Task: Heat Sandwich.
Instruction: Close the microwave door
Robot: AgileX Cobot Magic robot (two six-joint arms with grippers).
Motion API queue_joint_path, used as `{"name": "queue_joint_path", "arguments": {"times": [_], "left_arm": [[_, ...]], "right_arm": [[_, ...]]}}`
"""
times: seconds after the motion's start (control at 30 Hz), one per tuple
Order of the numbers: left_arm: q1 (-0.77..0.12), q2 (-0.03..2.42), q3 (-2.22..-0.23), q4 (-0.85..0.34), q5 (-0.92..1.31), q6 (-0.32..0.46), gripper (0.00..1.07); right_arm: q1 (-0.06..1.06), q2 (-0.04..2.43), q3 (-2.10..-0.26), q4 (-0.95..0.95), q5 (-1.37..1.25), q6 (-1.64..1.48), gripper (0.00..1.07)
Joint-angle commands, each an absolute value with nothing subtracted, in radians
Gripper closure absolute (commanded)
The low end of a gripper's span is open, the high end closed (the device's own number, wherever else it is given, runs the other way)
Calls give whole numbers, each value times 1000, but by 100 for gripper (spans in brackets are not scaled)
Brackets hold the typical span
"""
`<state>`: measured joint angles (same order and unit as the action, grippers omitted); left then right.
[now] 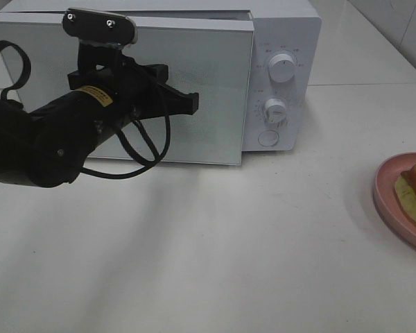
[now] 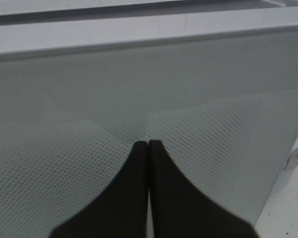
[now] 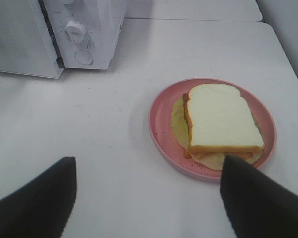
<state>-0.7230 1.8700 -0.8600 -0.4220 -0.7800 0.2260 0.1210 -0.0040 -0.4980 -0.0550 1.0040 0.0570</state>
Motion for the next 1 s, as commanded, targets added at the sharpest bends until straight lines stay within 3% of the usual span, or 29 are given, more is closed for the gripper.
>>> {"name": "queue_joint_path", "arguments": {"times": [0.03, 0.4, 1.0], "left_arm": [[-735, 1889, -897, -443, -768, 228, 107], [-738, 1945, -1021, -514, -740, 296, 107], [-697, 2021, -1146, -570, -671, 295, 107]], "right_arm": [[115, -33, -497, -54, 996, 49, 31], [115, -33, -497, -54, 996, 49, 31], [115, -33, -497, -54, 996, 49, 31]]}}
